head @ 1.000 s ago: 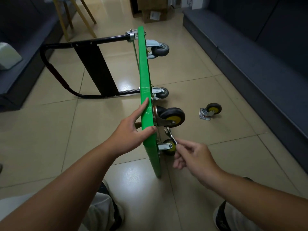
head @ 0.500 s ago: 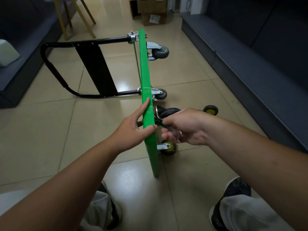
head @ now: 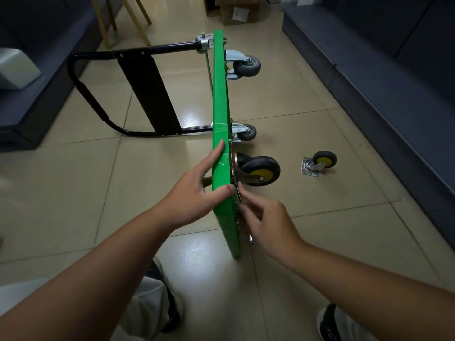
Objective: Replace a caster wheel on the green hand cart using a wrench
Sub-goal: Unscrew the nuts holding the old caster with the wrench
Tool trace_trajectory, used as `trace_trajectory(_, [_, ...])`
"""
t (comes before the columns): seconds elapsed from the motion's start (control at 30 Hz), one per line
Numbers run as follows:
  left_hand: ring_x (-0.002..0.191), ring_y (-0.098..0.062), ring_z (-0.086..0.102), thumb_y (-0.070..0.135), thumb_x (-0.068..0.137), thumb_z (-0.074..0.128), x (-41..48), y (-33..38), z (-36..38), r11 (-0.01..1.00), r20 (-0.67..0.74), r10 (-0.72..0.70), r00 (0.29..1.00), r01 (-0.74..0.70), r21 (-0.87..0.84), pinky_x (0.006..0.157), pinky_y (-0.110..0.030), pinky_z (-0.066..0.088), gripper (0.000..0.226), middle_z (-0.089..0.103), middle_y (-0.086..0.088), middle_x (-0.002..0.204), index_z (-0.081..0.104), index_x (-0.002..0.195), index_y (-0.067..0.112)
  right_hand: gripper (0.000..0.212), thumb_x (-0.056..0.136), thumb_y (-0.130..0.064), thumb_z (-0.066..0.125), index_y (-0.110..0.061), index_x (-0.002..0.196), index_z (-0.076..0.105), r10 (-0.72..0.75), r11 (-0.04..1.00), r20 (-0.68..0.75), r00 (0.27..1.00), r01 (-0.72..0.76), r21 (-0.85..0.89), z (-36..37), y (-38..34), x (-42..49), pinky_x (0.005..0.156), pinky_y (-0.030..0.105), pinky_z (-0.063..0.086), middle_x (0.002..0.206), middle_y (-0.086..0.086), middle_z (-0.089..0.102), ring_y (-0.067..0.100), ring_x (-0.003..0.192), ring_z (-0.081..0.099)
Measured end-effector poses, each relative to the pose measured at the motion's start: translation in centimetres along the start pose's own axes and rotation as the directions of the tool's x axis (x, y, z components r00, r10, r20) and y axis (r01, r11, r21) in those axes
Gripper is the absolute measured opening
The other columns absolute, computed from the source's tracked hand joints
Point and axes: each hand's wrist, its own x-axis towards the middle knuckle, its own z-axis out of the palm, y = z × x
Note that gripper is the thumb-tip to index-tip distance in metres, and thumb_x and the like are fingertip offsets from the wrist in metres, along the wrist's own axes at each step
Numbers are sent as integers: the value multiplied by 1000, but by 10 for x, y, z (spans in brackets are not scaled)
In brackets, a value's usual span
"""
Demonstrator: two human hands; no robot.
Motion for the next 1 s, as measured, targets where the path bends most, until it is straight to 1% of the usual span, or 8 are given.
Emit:
trace_trajectory(0.1, [142, -16, 41, 26, 94, 68, 1, -2, -1, 1000, 11, -12, 1000, 12, 10, 95, -27, 57, 84, 25, 17, 163, 18, 156, 54, 57, 99, -12, 60, -35, 148, 44, -150, 985, -84, 985, 142, -101, 15, 24, 1, 91, 33, 57, 119, -3, 72, 9, 98, 69])
trace_trajectory(0.17, [141, -17, 41, 27, 94, 68, 2, -2, -2, 1000, 6, -11, 1000, 11, 13, 93, -24, 57, 84, 25, 16, 164, 19, 155, 55, 57, 99, -12, 59, -33, 150, 42, -135, 987, -38, 990, 131, -98, 15, 29, -1, 93, 29, 56, 123, -4, 70, 5, 104, 66])
trace_trajectory(0.3, [139, -17, 46, 22, 94, 69, 2, 1, -1, 1000, 1, -4, 1000, 4, -16, 96, -30, 57, 84, 28, 16, 163, 22, 155, 55, 52, 98, -12, 61, -32, 145, 51, 47, 994, 114, 992, -35, -102, -14, 19, -20, 72, 25, 58, 89, 3, 71, 14, 76, 70])
trace_trajectory(0.43, [130, -9, 53, 17, 94, 69, 1, 4, 1, 999, -10, -5, 1000, 5, -36, 98, -27, 55, 85, 30, 20, 158, 23, 156, 51, 33, 97, -5, 60, -8, 130, 63, 308, 933, 87, 947, -319, 169, -42, -9, -37, 45, 18, 48, 75, 24, 66, 20, 53, 66])
trace_trajectory(0.53, [128, -3, 53, 17, 94, 69, 1, 5, 1, 1000, -17, -6, 1000, 5, -30, 100, -28, 54, 84, 29, 19, 160, 23, 156, 50, 22, 99, -5, 57, 4, 117, 65, 398, 852, 47, 916, -388, 351, -50, -43, -22, 41, 23, 46, 67, 19, 63, 19, 45, 60])
trace_trajectory(0.7, [137, -16, 49, 26, 91, 72, 2, 0, 0, 1000, 2, -2, 1000, 2, -30, 100, -37, 56, 86, 28, 15, 164, 22, 155, 54, 19, 98, -5, 57, 11, 105, 62, 508, 708, 147, 849, -508, 490, -54, -91, 11, 39, 17, 40, 71, 17, 59, 16, 47, 53])
trace_trajectory(0.87, [136, -22, 52, 37, 83, 70, 4, -3, 0, 999, 11, 1, 1000, -1, -45, 97, -39, 58, 87, 29, 13, 164, 23, 153, 59, 20, 97, -5, 58, 8, 113, 59, 538, 665, 240, 808, -581, 468, -51, -106, 28, 42, 17, 43, 69, 14, 59, 14, 48, 54])
trace_trajectory(1.0, [140, -21, 48, 48, 79, 69, 4, -3, -1, 1000, 18, -4, 1000, 5, -6, 106, -43, 52, 88, 29, 12, 165, 20, 150, 64, 16, 95, -6, 61, 5, 107, 61, 548, 657, 303, 780, -626, 420, -55, -109, 37, 43, 18, 50, 70, 13, 63, 14, 48, 58])
